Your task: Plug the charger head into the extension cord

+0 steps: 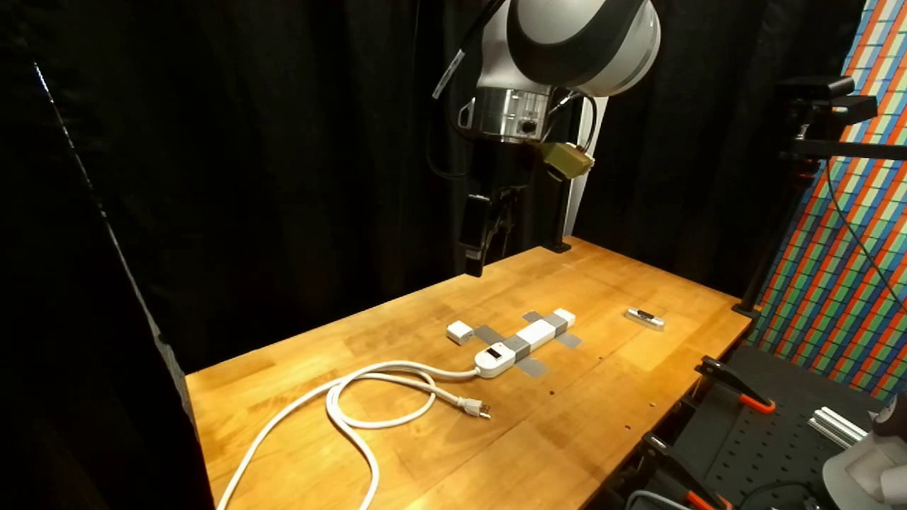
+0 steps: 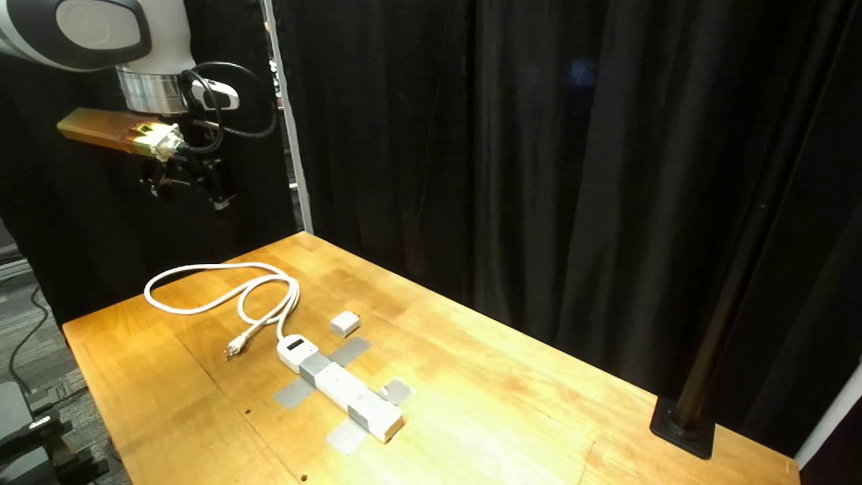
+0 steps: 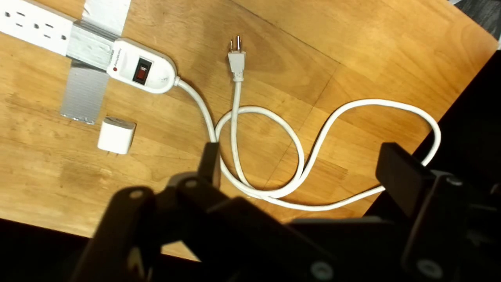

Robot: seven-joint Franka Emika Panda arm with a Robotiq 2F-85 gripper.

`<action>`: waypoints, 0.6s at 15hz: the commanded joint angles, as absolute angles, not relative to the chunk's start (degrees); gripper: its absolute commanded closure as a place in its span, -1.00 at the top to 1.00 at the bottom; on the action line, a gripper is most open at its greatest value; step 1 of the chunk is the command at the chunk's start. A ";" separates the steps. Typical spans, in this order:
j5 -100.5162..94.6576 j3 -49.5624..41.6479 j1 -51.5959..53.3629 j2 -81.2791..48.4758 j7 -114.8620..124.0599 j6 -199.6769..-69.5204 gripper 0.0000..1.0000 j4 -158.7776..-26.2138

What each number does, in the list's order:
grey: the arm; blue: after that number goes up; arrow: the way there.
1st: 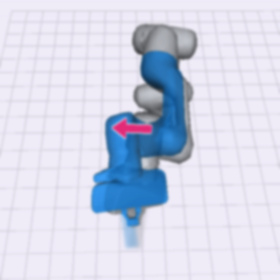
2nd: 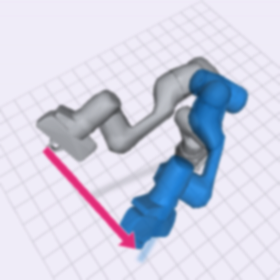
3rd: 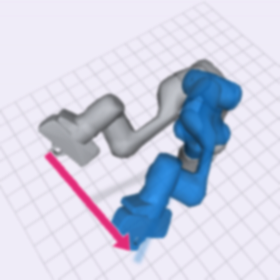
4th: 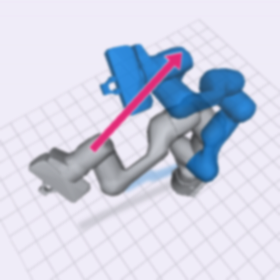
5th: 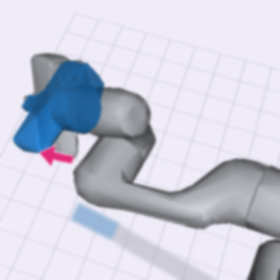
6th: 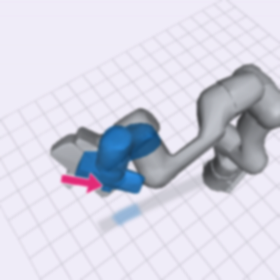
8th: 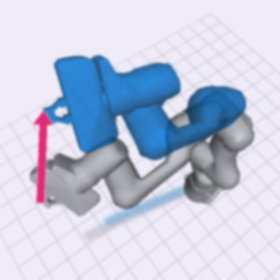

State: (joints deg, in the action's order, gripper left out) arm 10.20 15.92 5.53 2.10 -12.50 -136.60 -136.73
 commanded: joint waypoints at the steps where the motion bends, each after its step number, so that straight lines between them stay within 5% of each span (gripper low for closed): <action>1: 10.07 13.83 7.63 2.08 -12.37 -136.51 1.00 -136.66; 9: 5.75 12.26 7.83 0.70 -8.91 -134.88 1.00 -134.36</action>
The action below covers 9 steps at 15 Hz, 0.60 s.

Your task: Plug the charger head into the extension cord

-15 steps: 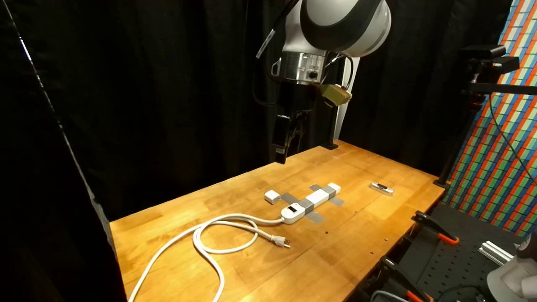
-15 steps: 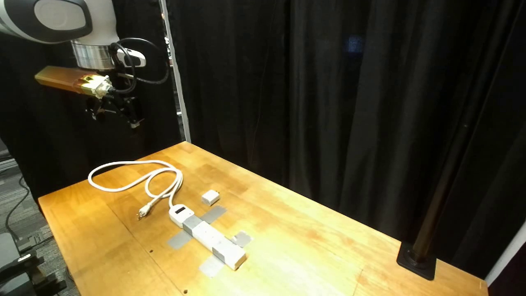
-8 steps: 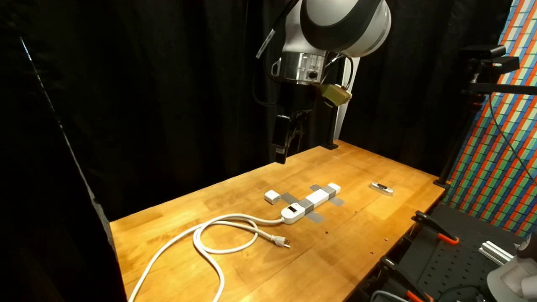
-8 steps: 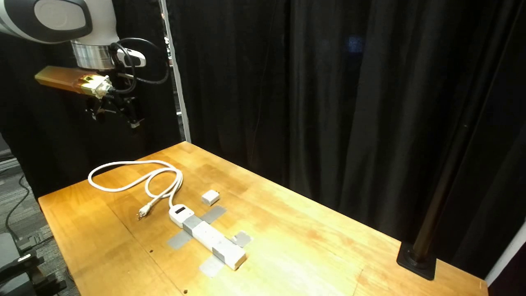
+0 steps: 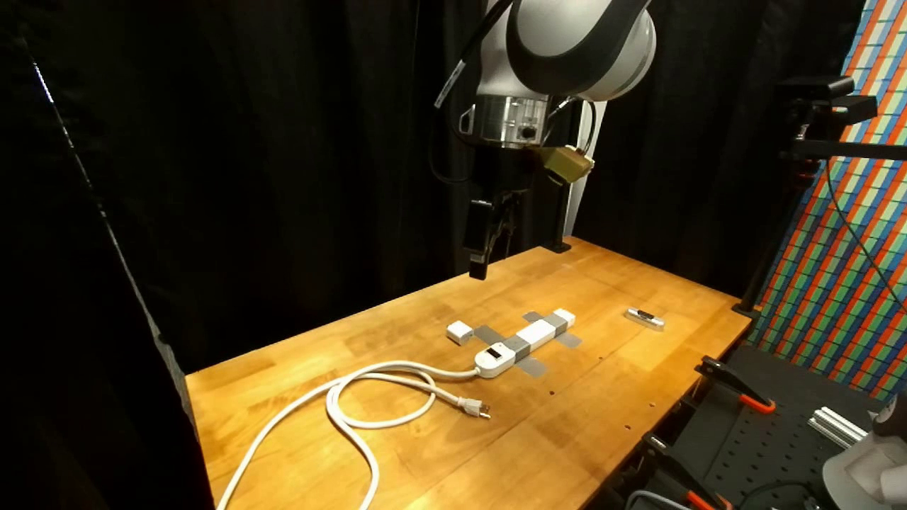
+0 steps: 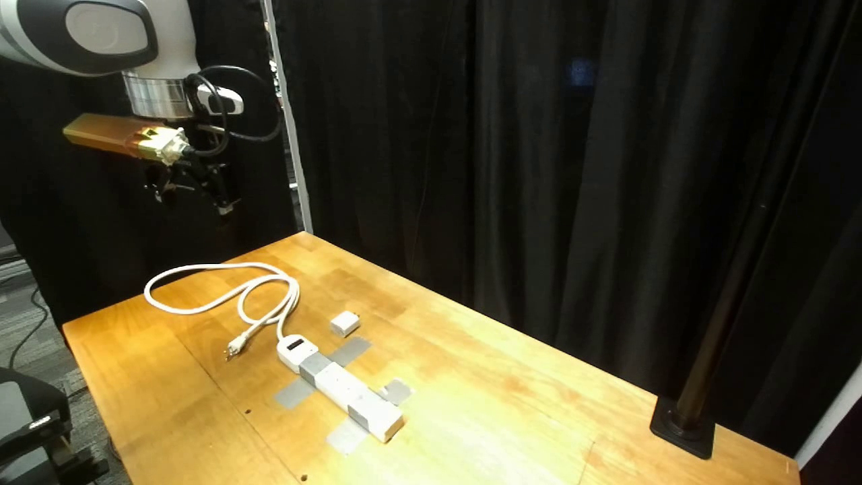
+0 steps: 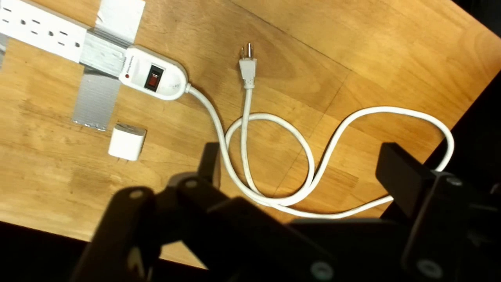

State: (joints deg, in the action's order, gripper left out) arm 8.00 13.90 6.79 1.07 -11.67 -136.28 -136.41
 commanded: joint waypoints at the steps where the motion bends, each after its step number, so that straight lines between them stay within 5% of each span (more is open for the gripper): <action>1: 5.21 11.94 7.69 0.88 -7.80 -135.32 1.00 -134.37; 3: 4.50 11.31 7.53 1.22 -6.45 -135.73 1.00 -134.37; 4: 3.92 10.97 7.44 1.22 -6.02 -135.78 0.50 -134.27; 8: 3.60 10.01 7.41 0.78 -5.77 -135.80 -0.03 -133.74; 9: 3.46 9.89 7.42 0.83 -5.61 -136.06 0.73 -133.75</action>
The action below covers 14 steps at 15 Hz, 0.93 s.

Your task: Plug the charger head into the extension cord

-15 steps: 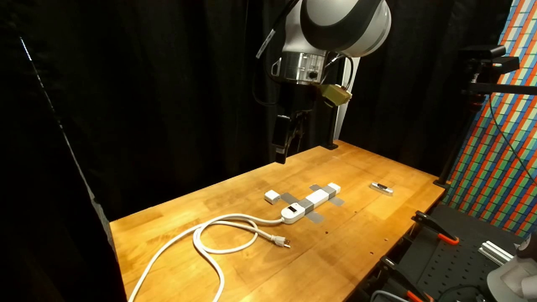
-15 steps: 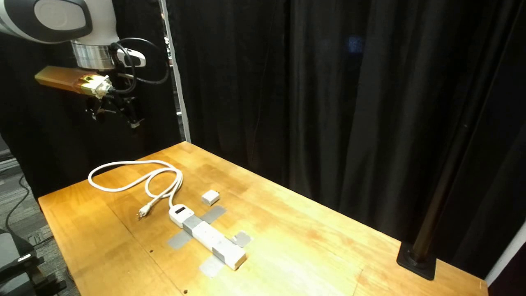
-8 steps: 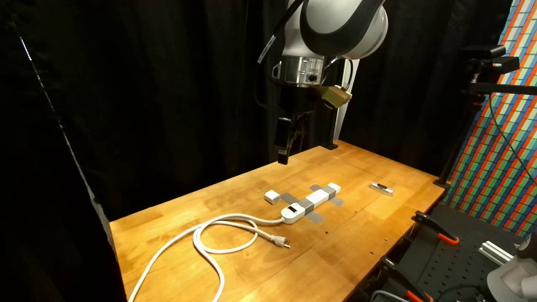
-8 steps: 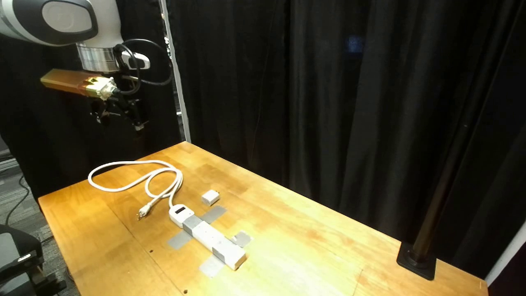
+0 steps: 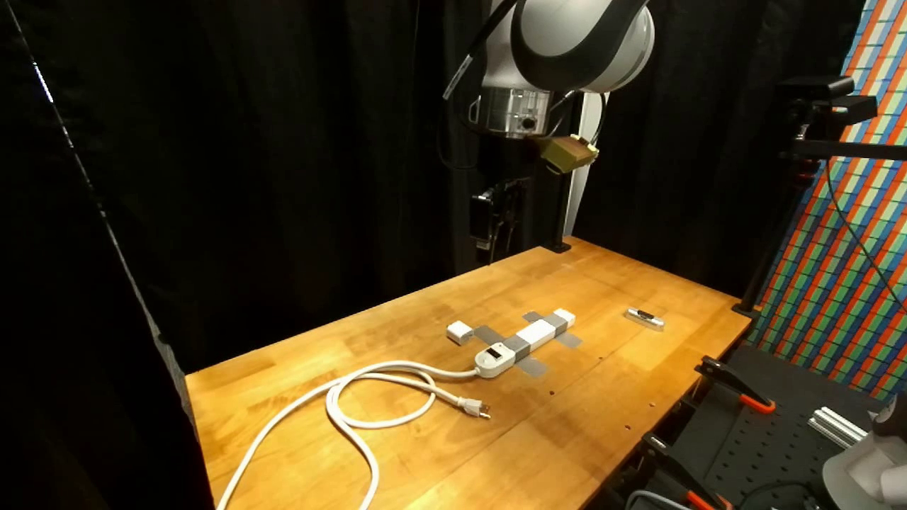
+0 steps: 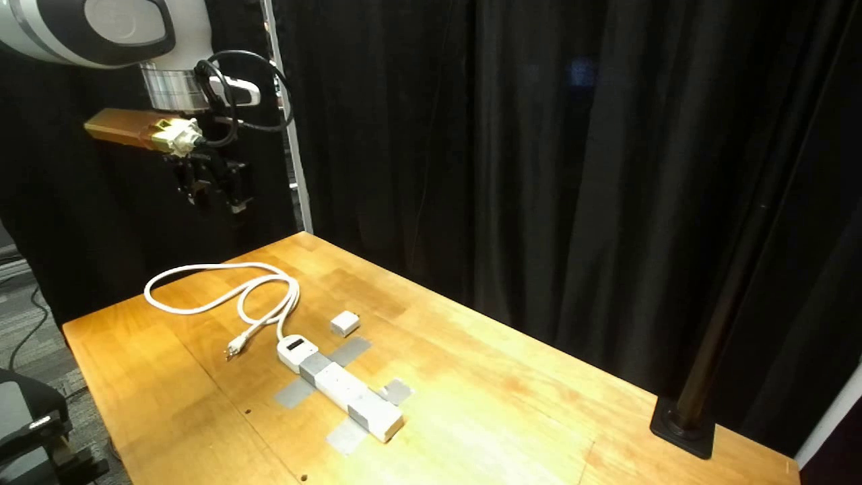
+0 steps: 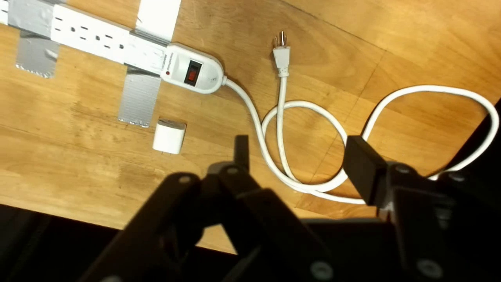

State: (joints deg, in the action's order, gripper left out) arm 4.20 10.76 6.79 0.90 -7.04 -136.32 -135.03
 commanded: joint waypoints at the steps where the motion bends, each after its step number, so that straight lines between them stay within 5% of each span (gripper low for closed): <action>1: 3.50 9.81 7.44 0.94 -5.50 -136.56 0.71 -133.83; 5: 1.74 9.53 7.32 1.34 -3.37 -138.27 1.00 -134.18; 14: -25.35 4.46 4.36 -5.98 20.77 -161.25 1.00 -131.89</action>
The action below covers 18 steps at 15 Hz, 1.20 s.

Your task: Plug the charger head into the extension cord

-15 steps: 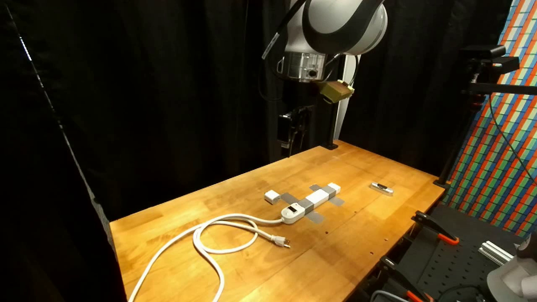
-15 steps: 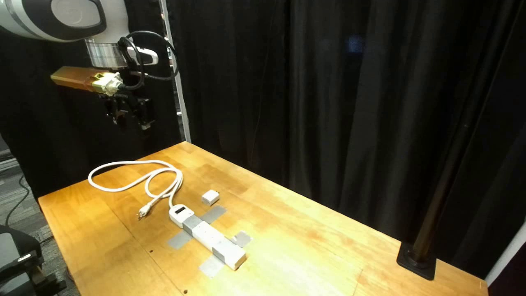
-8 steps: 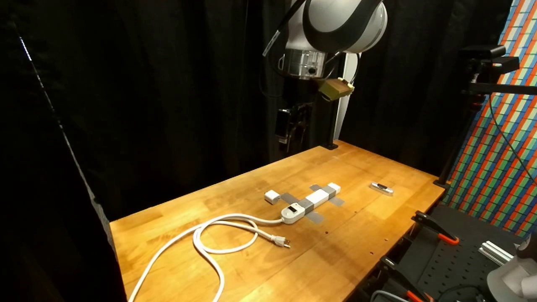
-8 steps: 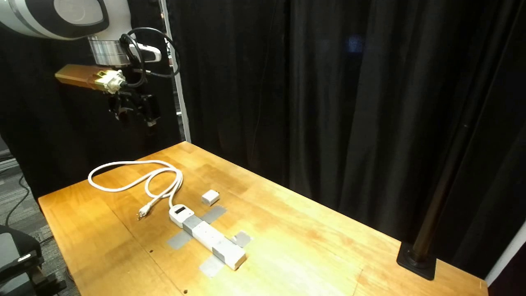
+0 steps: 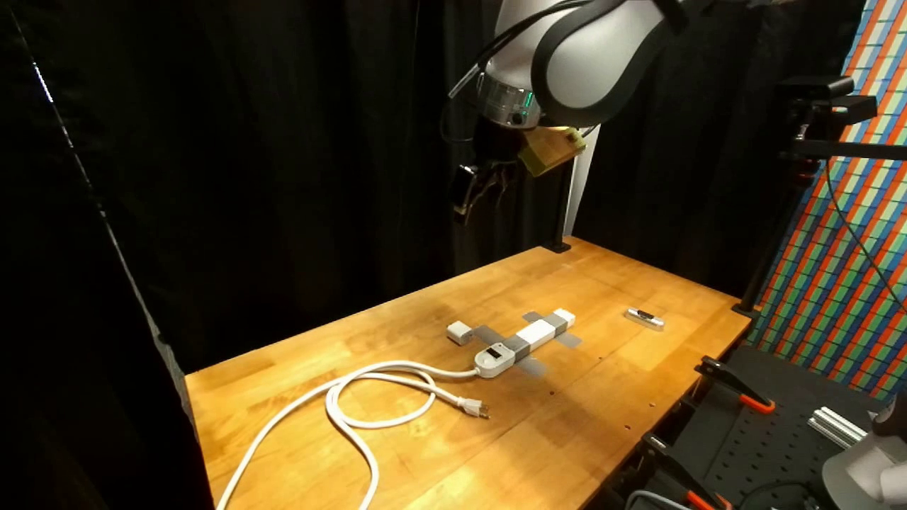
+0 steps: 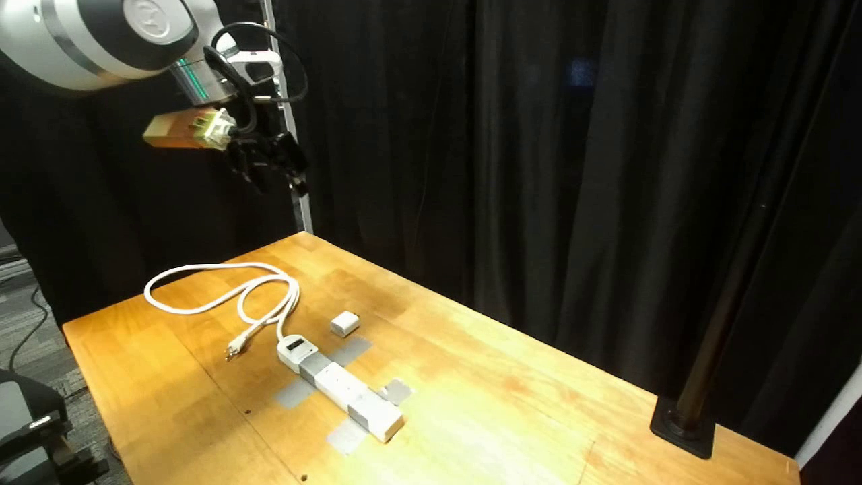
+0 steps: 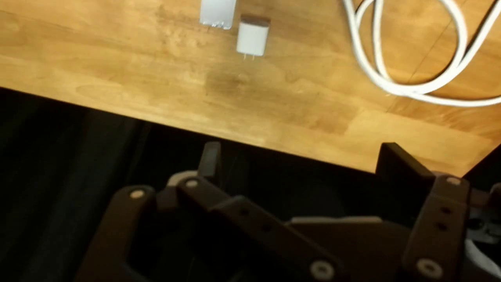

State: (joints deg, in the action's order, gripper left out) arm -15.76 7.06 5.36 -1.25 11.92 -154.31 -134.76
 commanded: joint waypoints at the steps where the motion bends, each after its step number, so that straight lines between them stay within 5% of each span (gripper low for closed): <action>1: -29.83 3.54 3.88 -7.76 24.62 -162.85 1.00 -130.62; 18: -33.38 2.87 3.47 -33.98 29.39 -164.58 1.00 -114.84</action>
State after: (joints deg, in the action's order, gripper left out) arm -34.21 1.93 3.76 -31.68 30.35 -165.39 -117.09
